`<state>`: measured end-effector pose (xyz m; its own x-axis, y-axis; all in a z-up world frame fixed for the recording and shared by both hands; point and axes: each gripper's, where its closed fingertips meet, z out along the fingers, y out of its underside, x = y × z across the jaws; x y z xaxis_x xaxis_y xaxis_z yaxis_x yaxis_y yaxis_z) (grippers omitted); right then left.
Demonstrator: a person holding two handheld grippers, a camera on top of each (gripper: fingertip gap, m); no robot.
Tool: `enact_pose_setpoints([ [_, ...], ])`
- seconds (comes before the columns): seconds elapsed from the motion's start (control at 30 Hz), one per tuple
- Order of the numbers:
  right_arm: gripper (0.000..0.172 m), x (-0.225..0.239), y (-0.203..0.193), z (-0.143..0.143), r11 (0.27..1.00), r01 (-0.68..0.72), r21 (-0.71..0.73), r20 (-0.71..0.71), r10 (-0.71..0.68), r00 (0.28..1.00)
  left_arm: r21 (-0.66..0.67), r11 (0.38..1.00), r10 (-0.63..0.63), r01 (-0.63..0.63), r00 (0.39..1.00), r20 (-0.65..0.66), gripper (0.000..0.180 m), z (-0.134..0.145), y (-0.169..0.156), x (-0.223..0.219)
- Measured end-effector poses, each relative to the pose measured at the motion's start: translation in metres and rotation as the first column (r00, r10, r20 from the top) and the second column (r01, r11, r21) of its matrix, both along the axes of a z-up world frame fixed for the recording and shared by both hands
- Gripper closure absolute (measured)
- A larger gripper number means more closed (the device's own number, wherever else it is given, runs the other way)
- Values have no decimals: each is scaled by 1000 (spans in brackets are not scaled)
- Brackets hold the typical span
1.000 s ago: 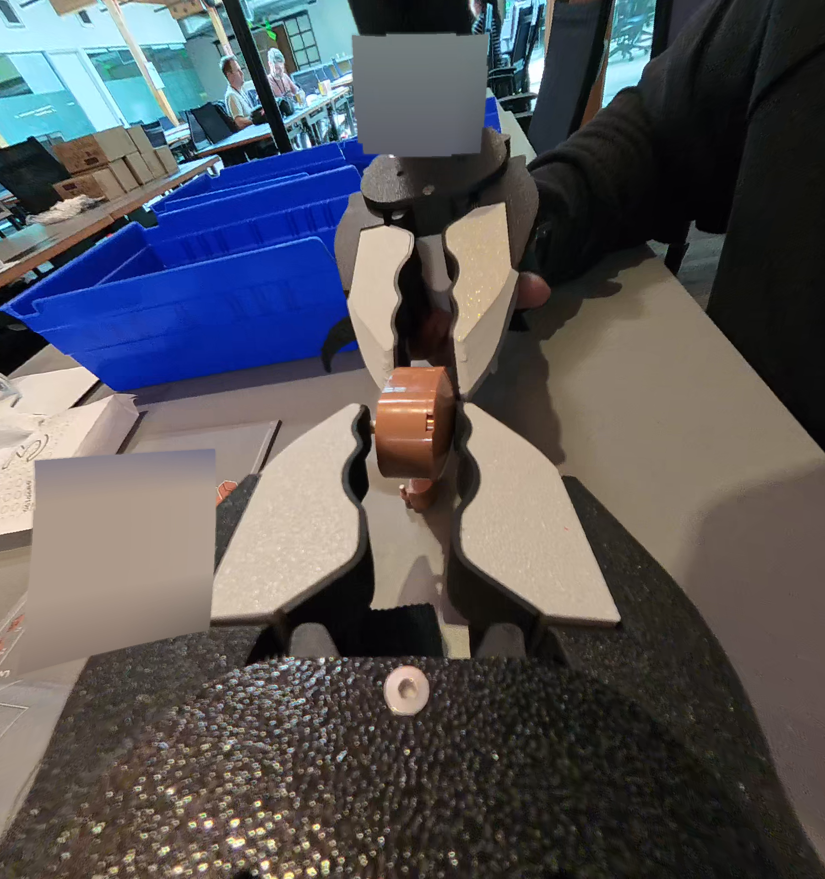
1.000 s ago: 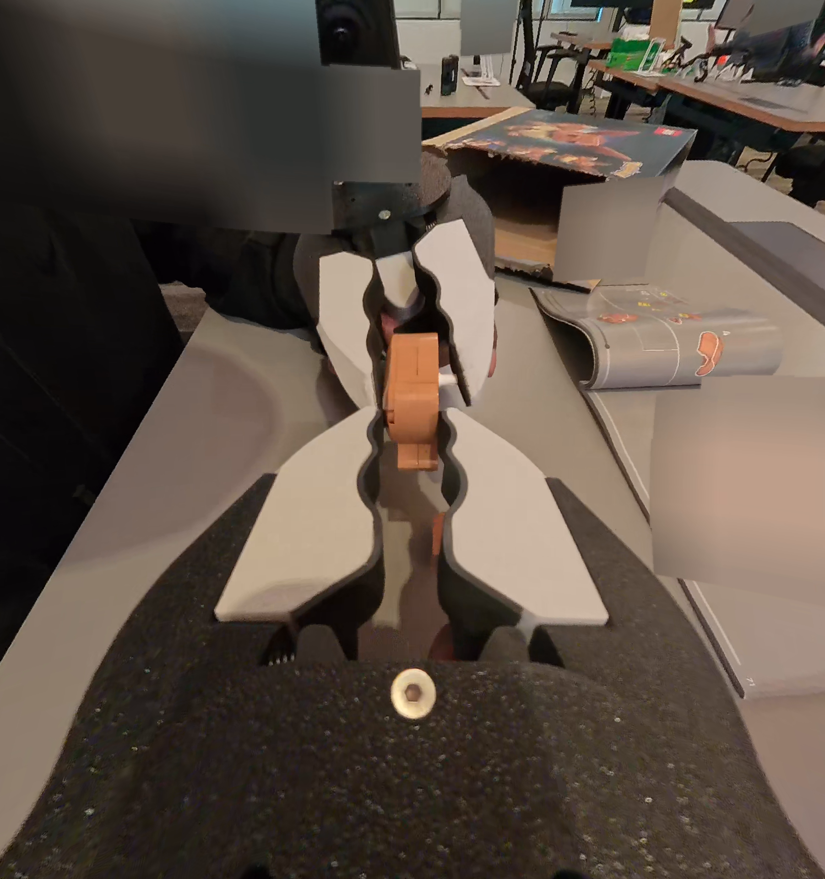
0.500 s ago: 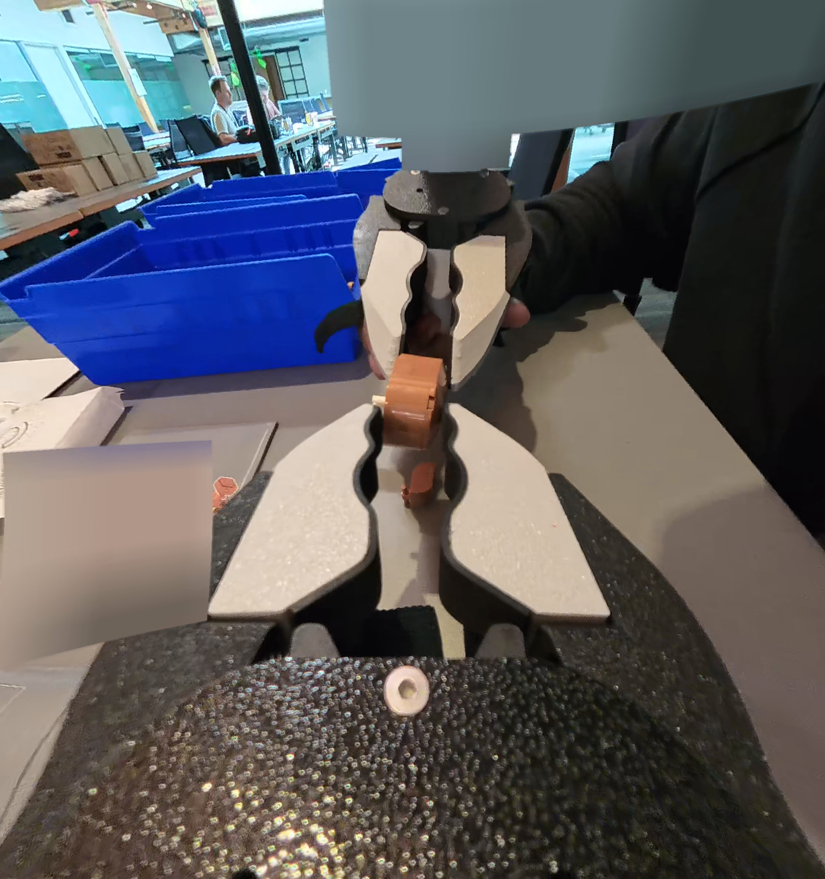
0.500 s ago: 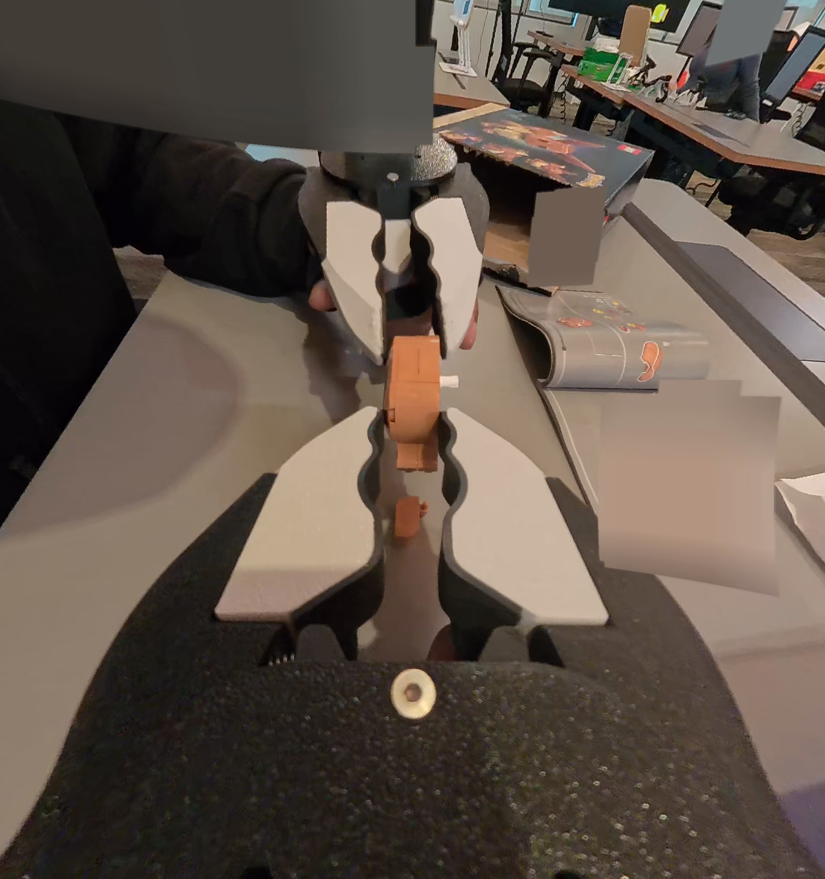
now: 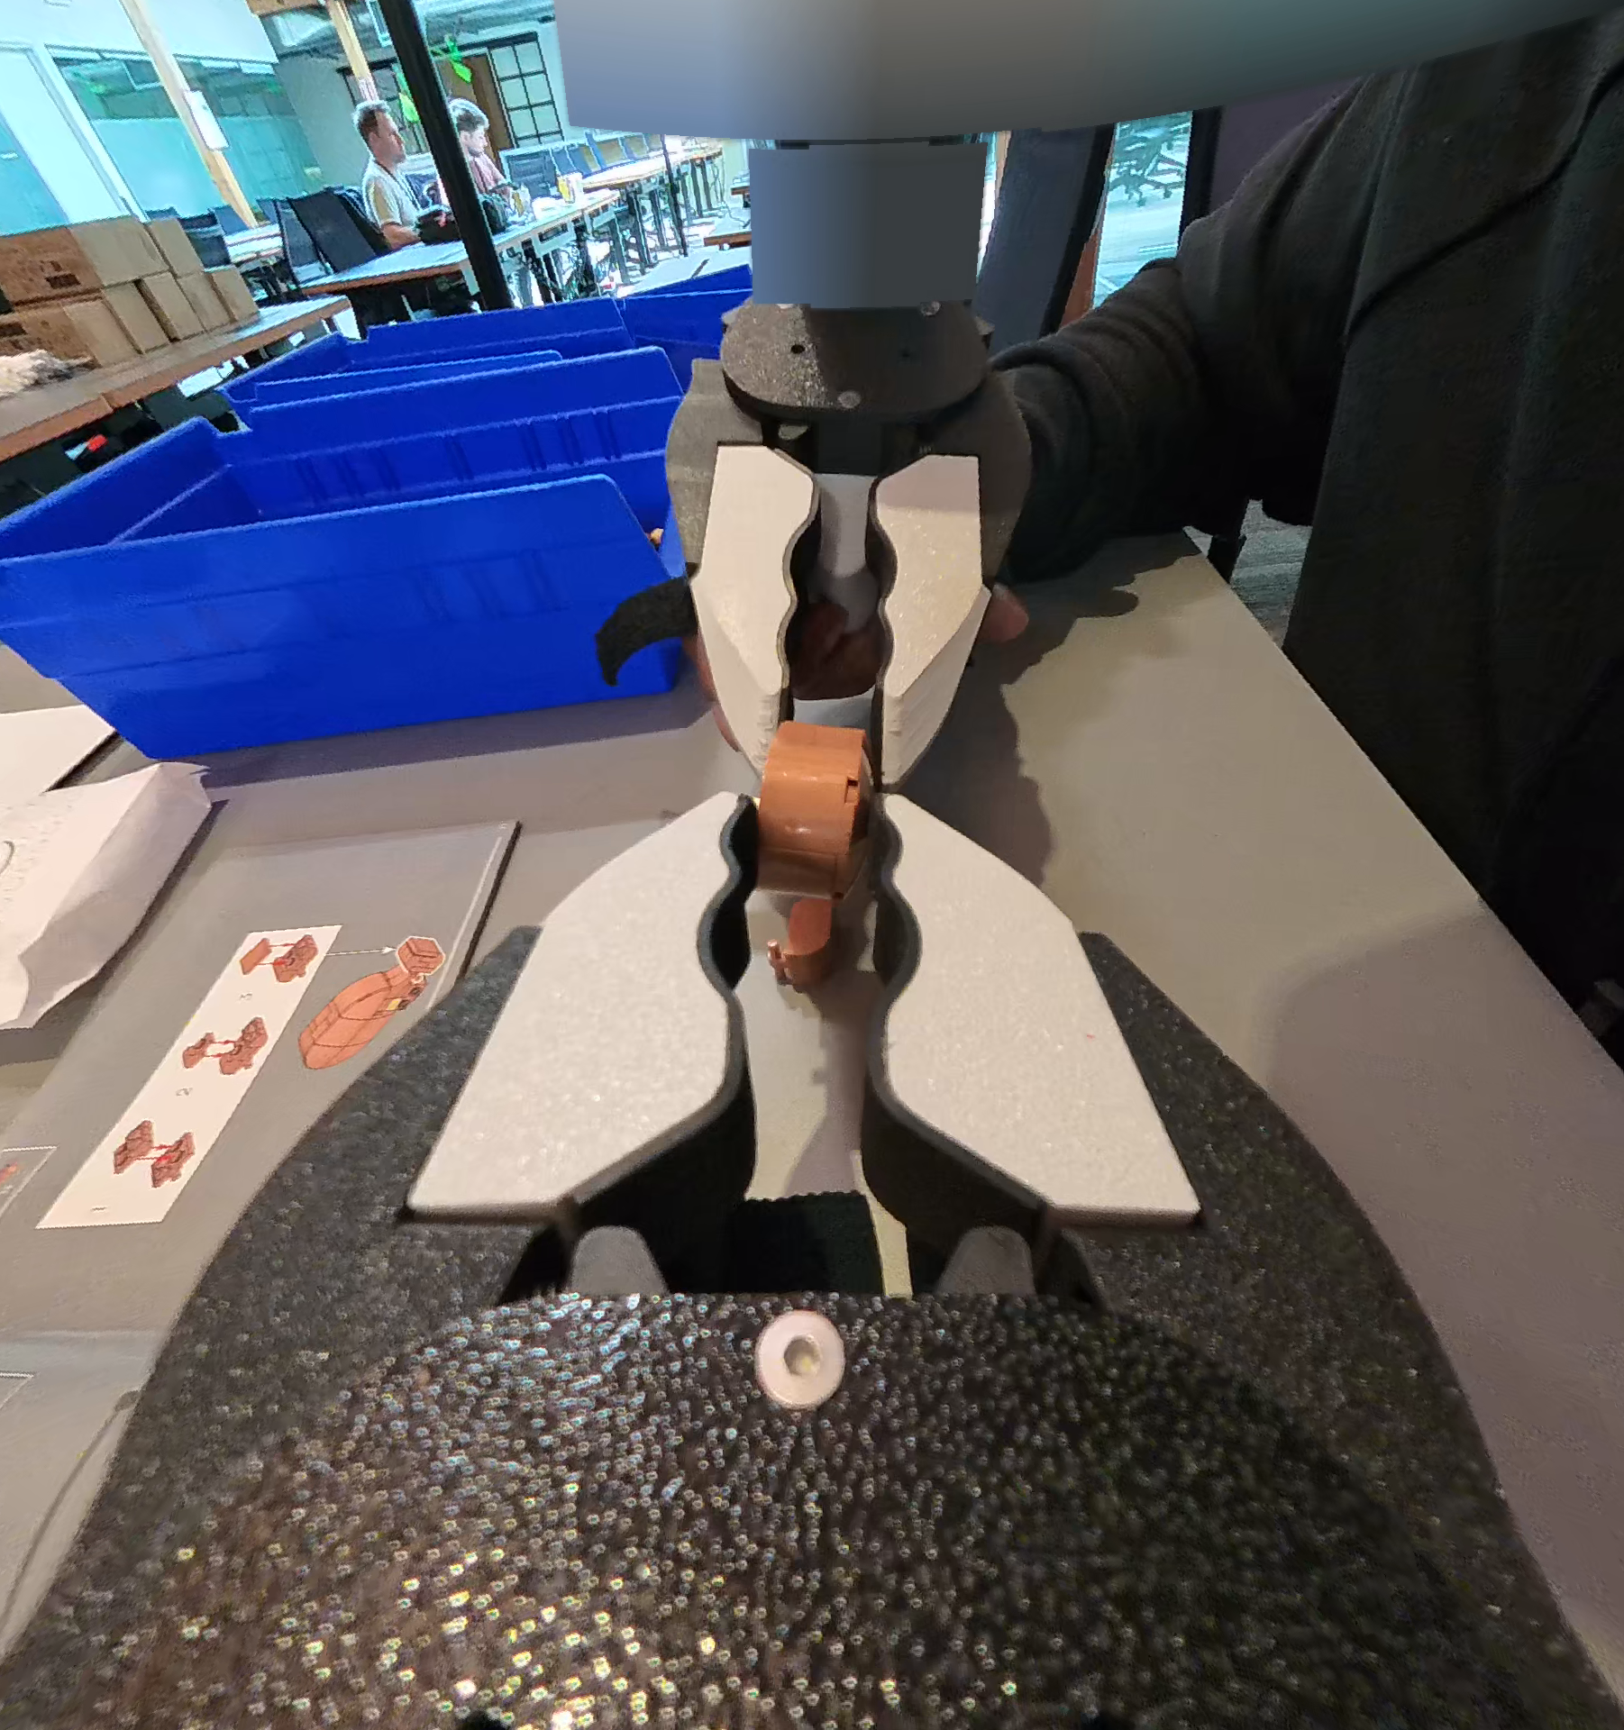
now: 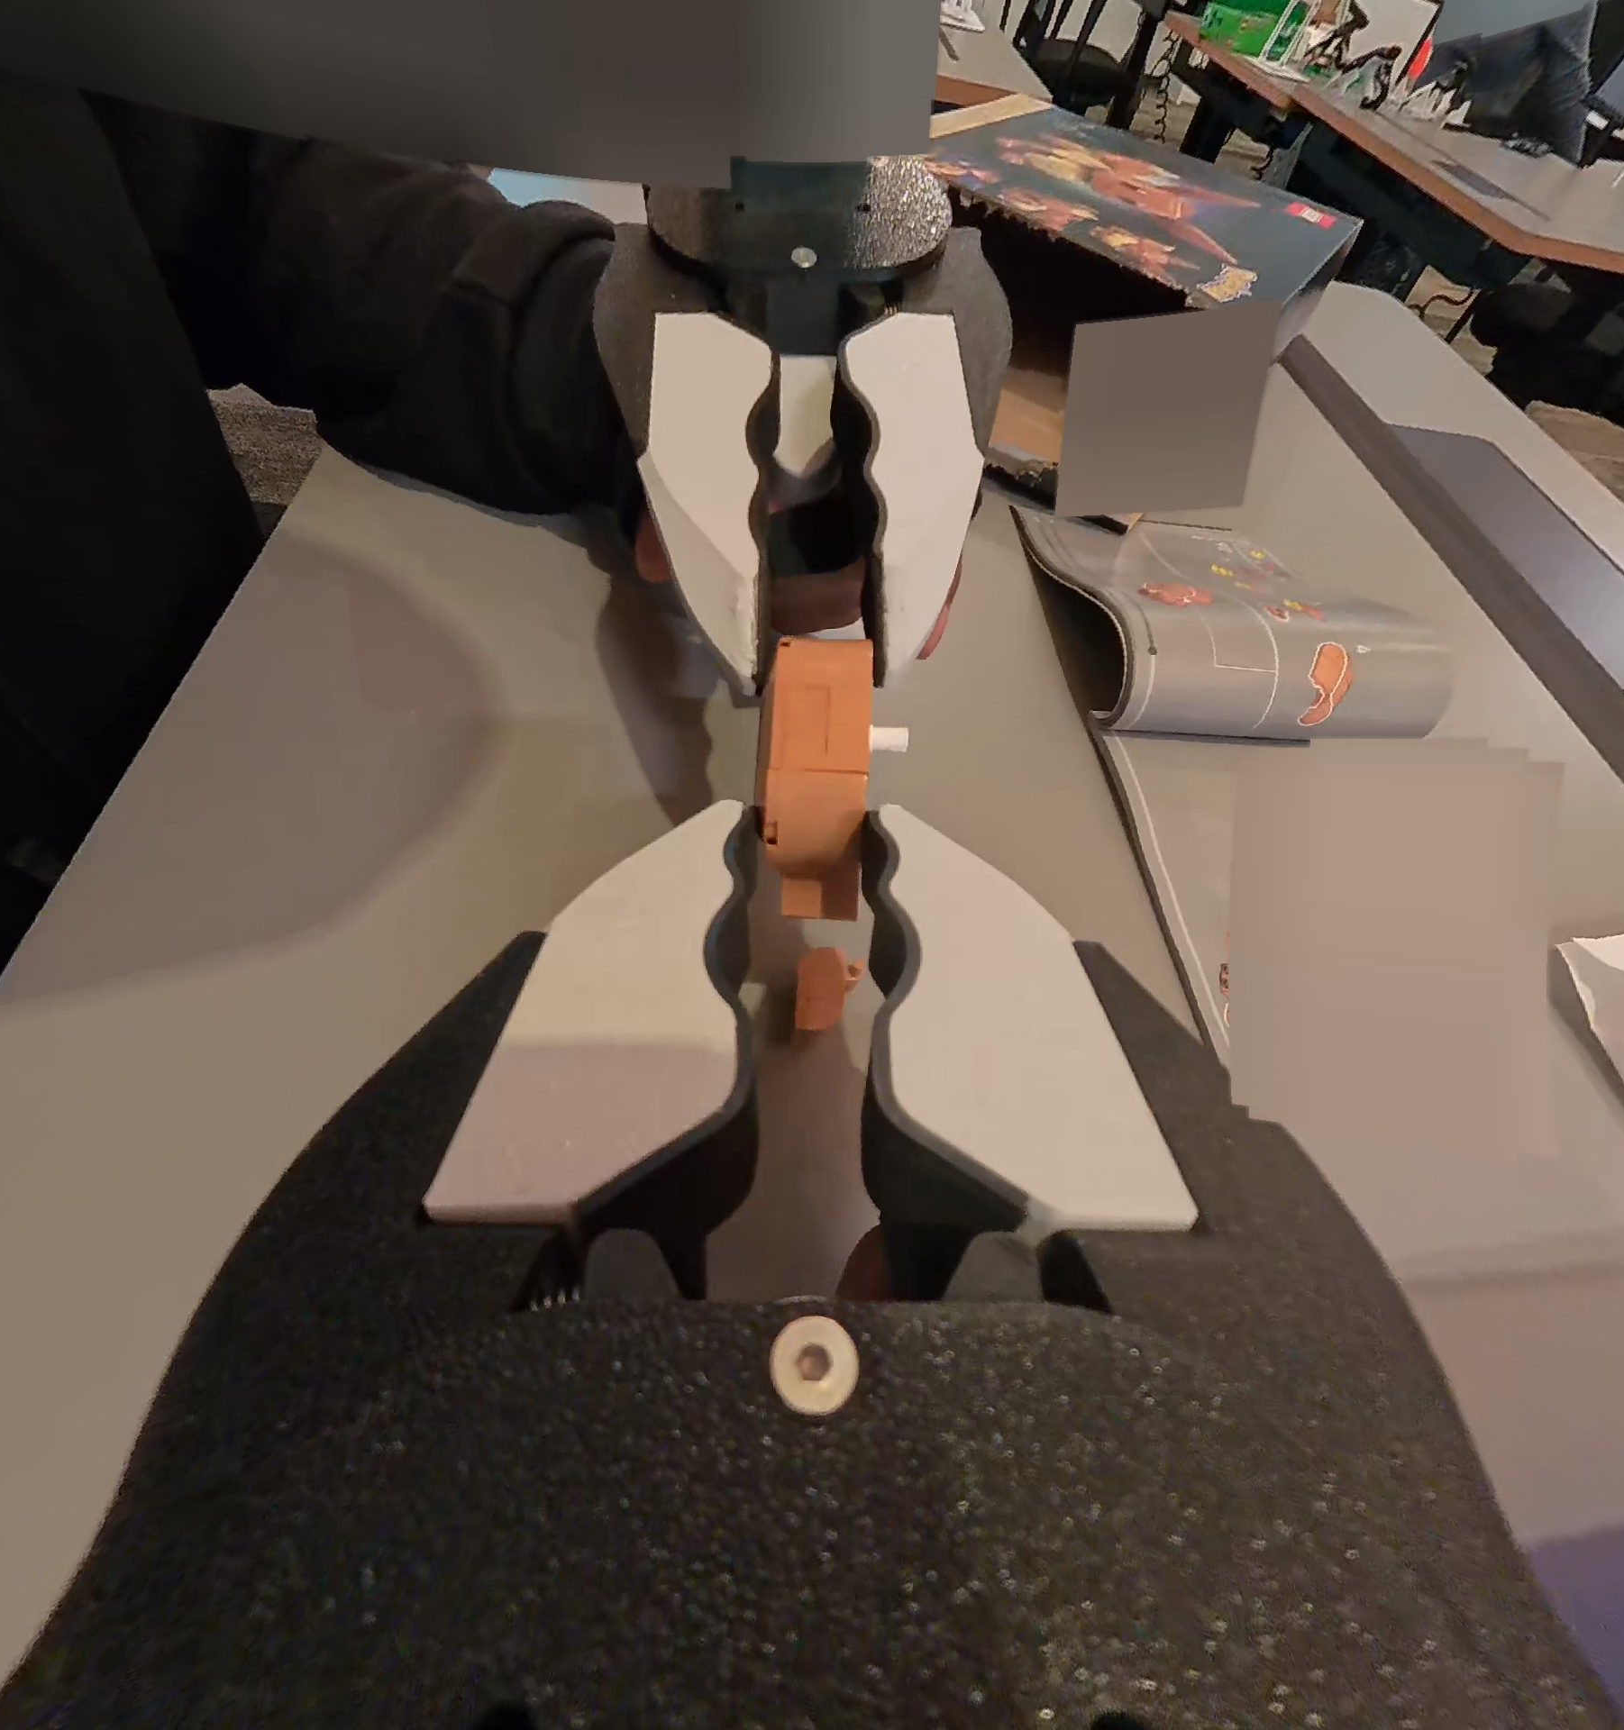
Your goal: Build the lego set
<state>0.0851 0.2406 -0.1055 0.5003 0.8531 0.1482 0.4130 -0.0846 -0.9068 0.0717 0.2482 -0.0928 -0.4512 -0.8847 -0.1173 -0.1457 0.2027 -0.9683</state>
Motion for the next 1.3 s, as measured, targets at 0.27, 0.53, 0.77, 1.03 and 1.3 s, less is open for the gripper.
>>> enact_pose_setpoints([
  [0.27,151,0,1,-4,1000,5,-4,19,-5,1000,17,1000,5,-5,1000,-11,159,-3,0,1],
  [0.53,151,-1,1,-8,1000,0,-25,25,0,1000,67,998,15,-8,995,-103,142,-21,-1,3],
  [0.77,151,9,7,-12,997,48,-55,47,-45,998,12,999,48,-47,991,-122,156,-24,7,6],
  [1.03,145,18,2,-53,979,53,-194,192,-15,981,-411,882,102,-231,945,-311,156,-28,44,5],
  [1.3,158,10,7,-68,994,66,-84,322,-35,946,-611,739,32,-283,921,-388,156,-30,40,6],
])
